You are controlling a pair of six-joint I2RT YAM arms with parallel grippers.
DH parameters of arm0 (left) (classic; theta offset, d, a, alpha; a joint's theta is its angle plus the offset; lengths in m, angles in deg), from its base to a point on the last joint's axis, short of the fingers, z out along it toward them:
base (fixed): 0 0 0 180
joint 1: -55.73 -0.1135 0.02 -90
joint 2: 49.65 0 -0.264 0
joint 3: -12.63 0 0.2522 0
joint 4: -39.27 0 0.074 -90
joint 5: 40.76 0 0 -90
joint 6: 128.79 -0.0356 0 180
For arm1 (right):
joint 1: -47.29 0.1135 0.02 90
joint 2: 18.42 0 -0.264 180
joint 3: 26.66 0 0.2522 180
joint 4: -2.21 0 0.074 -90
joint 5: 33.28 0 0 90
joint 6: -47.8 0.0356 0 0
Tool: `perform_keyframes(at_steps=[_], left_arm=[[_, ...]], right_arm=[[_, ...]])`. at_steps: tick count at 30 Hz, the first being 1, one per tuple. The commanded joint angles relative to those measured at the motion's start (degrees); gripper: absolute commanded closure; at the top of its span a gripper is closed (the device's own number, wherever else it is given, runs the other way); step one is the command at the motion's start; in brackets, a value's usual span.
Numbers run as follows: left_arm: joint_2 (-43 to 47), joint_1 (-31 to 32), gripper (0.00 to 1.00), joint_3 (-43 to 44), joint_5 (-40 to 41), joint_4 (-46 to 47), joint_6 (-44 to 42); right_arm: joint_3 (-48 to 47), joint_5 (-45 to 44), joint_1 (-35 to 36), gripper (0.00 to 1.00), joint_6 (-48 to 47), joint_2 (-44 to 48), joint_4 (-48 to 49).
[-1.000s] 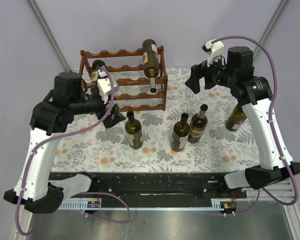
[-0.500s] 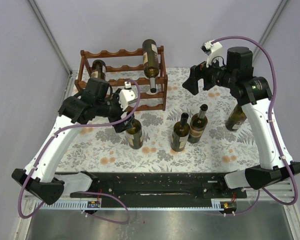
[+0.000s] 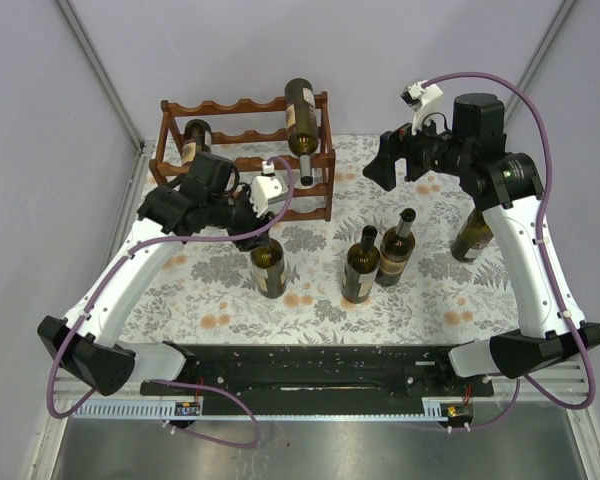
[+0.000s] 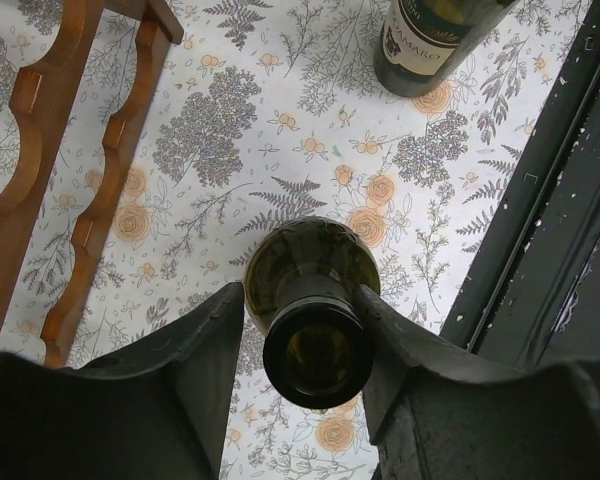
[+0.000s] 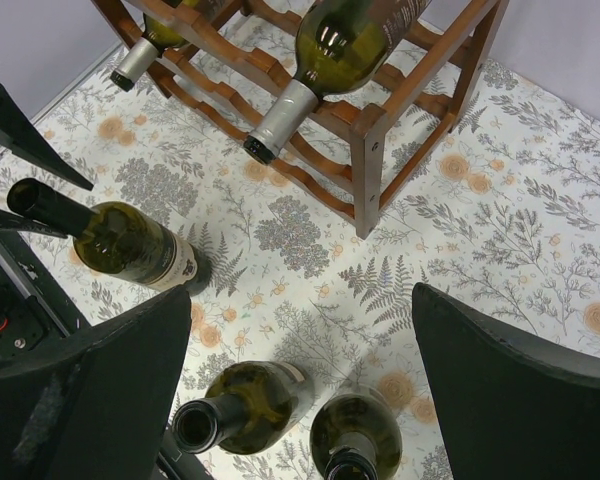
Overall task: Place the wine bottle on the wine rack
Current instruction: Pick up the wine bottle from the center of the board.
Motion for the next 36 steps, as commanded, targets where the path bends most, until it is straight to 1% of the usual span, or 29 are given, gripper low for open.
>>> perform_keyframes(at_steps=[1,3,4,5,8,9,15,20,29,32,36], left_arm=[[0.27,0.25,0.49,-0.45,-0.57,2.56,-0.47],[0.63,0.33,0.54,-1.06,-0.75,2.65,-0.64],[0.54,0.34,0.61,-1.33,-1.01,2.65,-0.64],[0.54,0.34,0.72,-1.42,-1.1,2.65,-0.47],[0.63,0.42,0.99,-1.5,-1.36,2.65,-0.12],[0.71,0.42,1.0,-1.42,-1.45,2.65,-0.03],[2.38,0.42,1.0,0.77,-2.94,2.47,0.5],[2.91,0.42,1.0,6.92,-3.91,2.21,1.72],[-0.07,0.42,1.0,23.96,-7.16,-0.95,5.59],[-1.65,0.42,1.0,30.9,-5.59,-0.87,6.56],[-4.55,0.42,1.0,39.7,-3.04,0.53,8.84]], right_arm=[[-0.34,0.91,-0.14,0.01,-0.09,1.43,1.86],[0.09,0.82,-0.14,0.01,-0.36,1.96,1.86],[0.18,0.73,-0.14,0.01,-0.62,2.13,1.95],[0.18,0.82,-0.14,0.01,-0.53,2.22,1.95],[-0.08,1.43,-0.14,0.01,-0.45,2.14,1.86],[-0.34,1.69,-0.14,0.0,-0.27,2.05,1.86],[-1.66,4.67,-0.14,0.01,1.05,1.35,1.69],[-2.98,9.52,0.64,0.0,3.07,0.29,2.56],[-4.39,8.64,10.31,0.01,-1.32,-1.46,3.09],[-3.08,11.35,12.25,0.0,-2.12,-1.91,4.31],[-0.35,16.11,13.04,0.01,0.78,-2.43,9.06]])
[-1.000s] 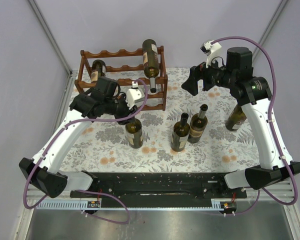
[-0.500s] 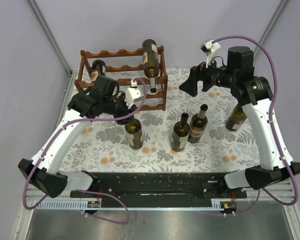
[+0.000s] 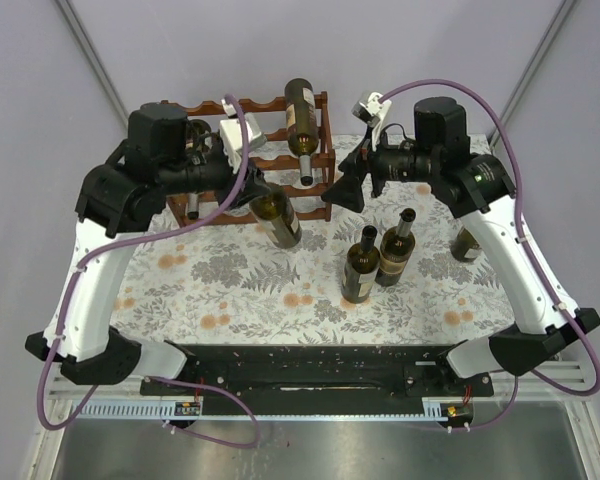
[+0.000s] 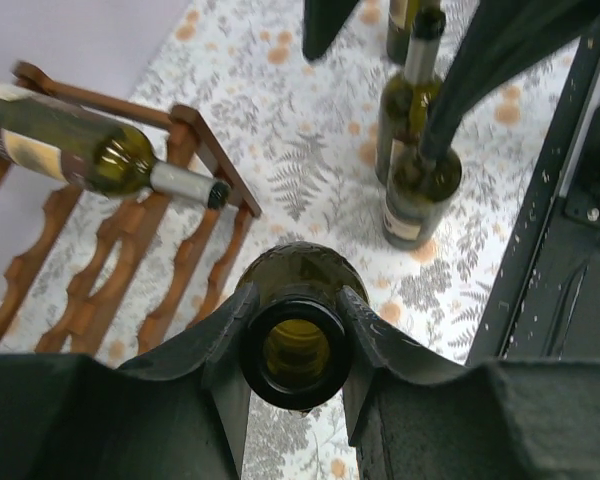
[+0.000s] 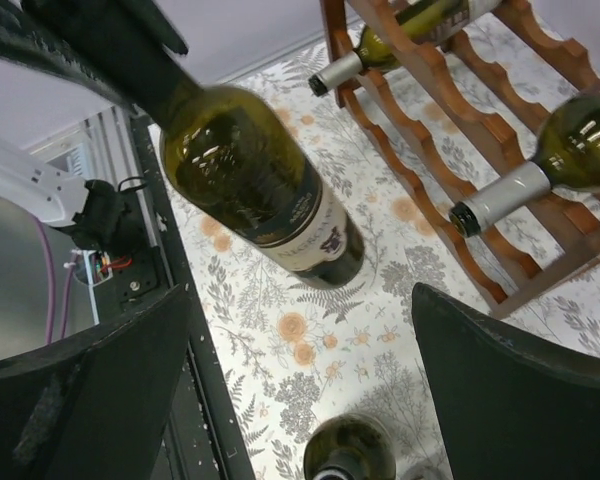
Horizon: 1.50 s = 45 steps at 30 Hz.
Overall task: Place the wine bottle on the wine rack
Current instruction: Pick up the wine bottle from the center of the board, then adjust the wine bottle.
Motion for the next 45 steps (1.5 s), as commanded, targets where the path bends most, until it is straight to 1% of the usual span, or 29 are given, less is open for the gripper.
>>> perform_keyframes(at_steps=[1,6,9,12,16,20,25,27,30,34,45], left_arm=[[-2.06,0.1,1.0,10.92,0.57,7.88,3.49],[-5.32,0.1,1.0,19.28,1.27,10.61,7.8],[-6.2,0.1,1.0,21.22,1.54,12.28,9.38],[-6.2,0.1,1.0,21.4,0.67,13.69,10.87],[-5.85,0.1,1.0,21.58,-0.13,13.95,11.93],[-5.67,0.1,1.0,21.31,-0.66,14.66,12.99],[-6.02,0.1,1.0,21.23,-1.01,15.27,13.6],[-6.2,0.1,1.0,21.31,-1.97,15.53,14.04],[-6.64,0.1,1.0,21.31,-3.73,16.5,15.62],[-6.9,0.1,1.0,21.58,-5.4,17.73,17.29],[-7.34,0.1,1.0,20.79,-8.65,18.96,19.67]], right_arm=[[1.27,5.09,1.61,0.0,0.98,-0.88,6.6],[0.92,3.87,6.44,0.0,-0.51,-2.99,8.71],[1.71,2.46,7.85,0.01,-2.26,-3.7,10.11],[3.82,1.75,8.29,0.01,-3.85,-3.61,12.92],[5.75,3.59,8.73,0.01,-4.64,-4.31,16.79],[8.39,4.04,10.92,0.01,-5.52,-5.19,21.44],[12.17,11.23,11.46,0.0,0.18,-5.72,30.23],[13.92,12.65,12.07,0.0,1.07,-5.63,32.78],[15.42,12.65,12.69,0.01,-0.68,-5.81,33.67],[16.56,13.0,12.77,0.0,-0.69,-6.33,36.48],[16.83,15.55,12.86,0.01,3.17,-9.32,41.58]])
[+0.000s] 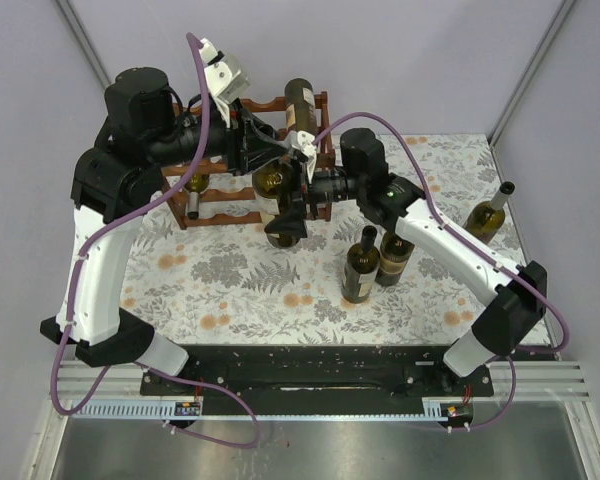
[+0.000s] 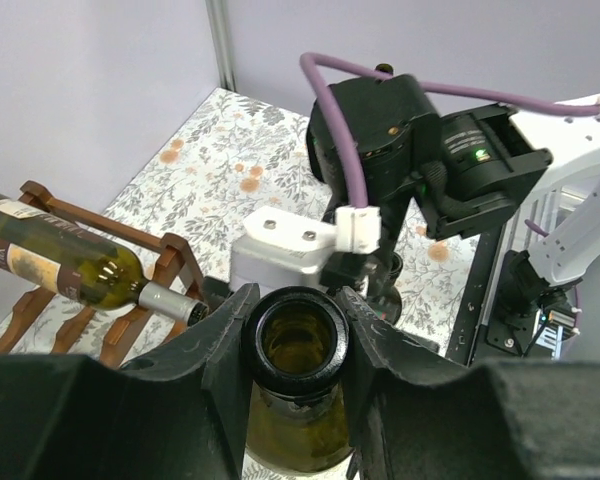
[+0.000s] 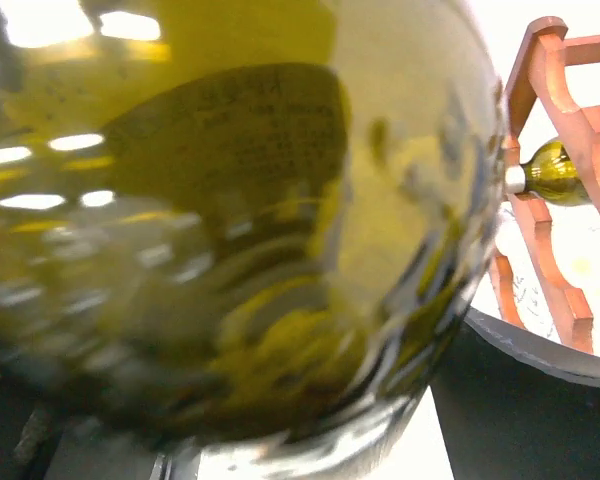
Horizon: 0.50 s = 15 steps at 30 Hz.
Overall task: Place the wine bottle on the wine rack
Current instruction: Adjust the wine bottle.
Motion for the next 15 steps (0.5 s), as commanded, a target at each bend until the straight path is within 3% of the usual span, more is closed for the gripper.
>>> perform_keyframes(at_steps=[1,5,7,9,12,15], left_arm=[[1.03,0.1,1.0,3.04,-3.56,10.42,2.18],[1.29,0.1,1.0,2.95,-3.48,10.59,2.1],[1.73,0.1,1.0,2.51,-2.95,10.59,1.75],[2.34,0.01,1.0,1.81,-2.51,10.42,1.22],[3.57,-0.08,1.0,0.32,-1.72,10.33,0.25],[4.63,-0.08,1.0,-1.09,0.21,9.46,-1.59]], right_arm=[[-0.5,3.38,0.62,0.01,3.65,-1.5,5.73],[-0.32,5.75,0.62,0.01,6.12,-2.73,8.12],[-0.24,6.54,0.54,0.07,6.3,-2.99,8.12],[-0.24,6.9,0.62,0.18,6.3,-2.82,8.12],[-0.5,7.86,0.62,0.47,6.57,-2.47,8.12],[-0.68,8.13,0.53,0.68,6.57,-1.5,8.12]])
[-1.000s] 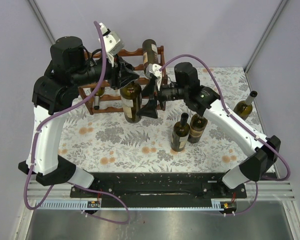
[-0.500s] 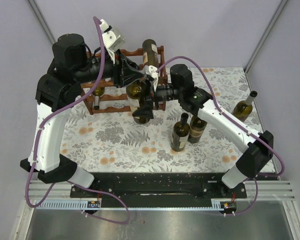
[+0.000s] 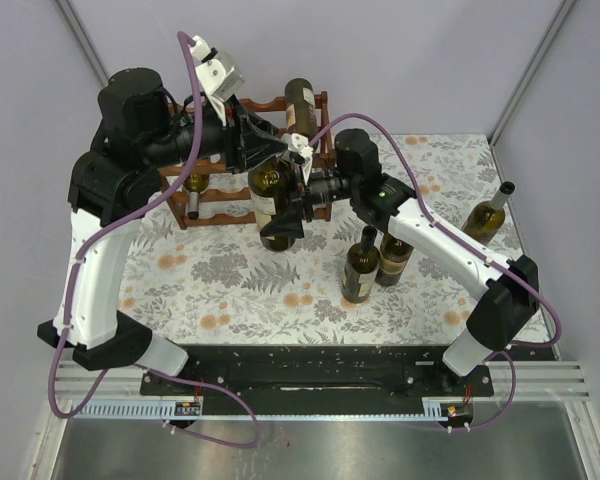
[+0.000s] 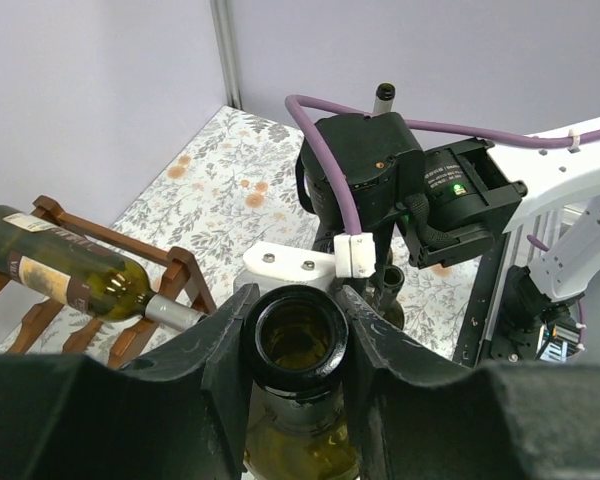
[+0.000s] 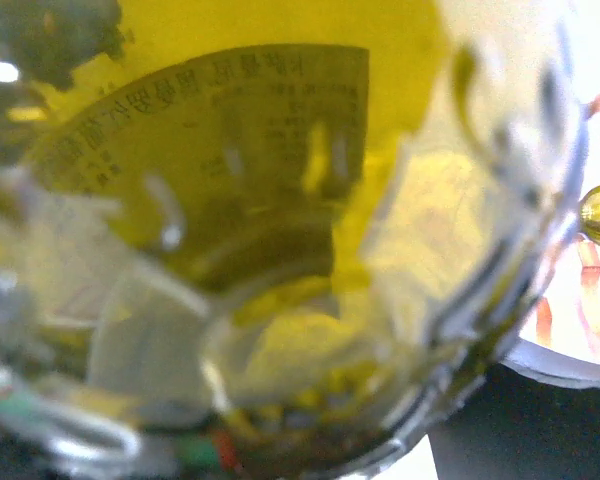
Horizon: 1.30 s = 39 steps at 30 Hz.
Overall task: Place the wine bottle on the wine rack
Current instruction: Adjust the wine bottle.
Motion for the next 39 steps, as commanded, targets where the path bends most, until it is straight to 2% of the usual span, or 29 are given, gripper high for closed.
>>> perform_keyframes(at_steps=[1,3,5,7,10,13,16,22,26,32,39], left_arm=[[4.59,0.23,1.0,-1.28,1.48,6.57,-4.3],[6.17,0.23,1.0,-4.09,3.67,6.57,-6.94],[7.92,0.14,1.0,-6.9,6.22,6.48,-10.01],[9.25,0.23,0.97,-9.37,8.86,5.95,-13.35],[9.17,0.23,0.76,-10.96,11.07,4.81,-15.73],[7.85,0.23,0.68,-10.26,11.68,3.93,-16.61],[7.32,0.23,0.53,-10.0,13.43,3.93,-17.84],[8.98,0.23,0.01,-12.01,18.88,4.72,-24.51],[10.56,0.31,0.01,-12.81,19.51,3.85,-30.57],[15.83,0.66,0.01,-16.41,17.4,-1.25,-47.08],[17.34,3.12,0.01,-15.89,19.41,-14.68,-65.55]], right_arm=[[-0.79,1.33,-0.01,0.74,3.31,1.54,0.95],[-1.48,0.37,-0.1,0.85,1.74,2.33,-2.46],[-2.45,-1.39,-0.1,1.0,-0.55,3.12,-6.86],[-2.98,-2.8,-0.1,1.0,-3.97,3.82,-10.38],[-3.95,-3.15,-0.01,1.0,-7.14,4.26,-15.22],[-4.48,-2.89,-0.01,1.0,-8.12,4.27,-16.98],[-4.74,-2.89,-0.1,1.0,-8.99,4.26,-18.56],[-4.74,-3.59,-0.01,1.0,-12.68,4.62,-24.71],[-4.31,-4.56,-0.01,1.0,-13.83,4.36,-27.26],[-6.32,-6.4,-0.1,1.0,-14.62,2.25,-32.89],[-12.21,-7.28,-0.1,1.0,-14.88,-2.41,-40.36]])
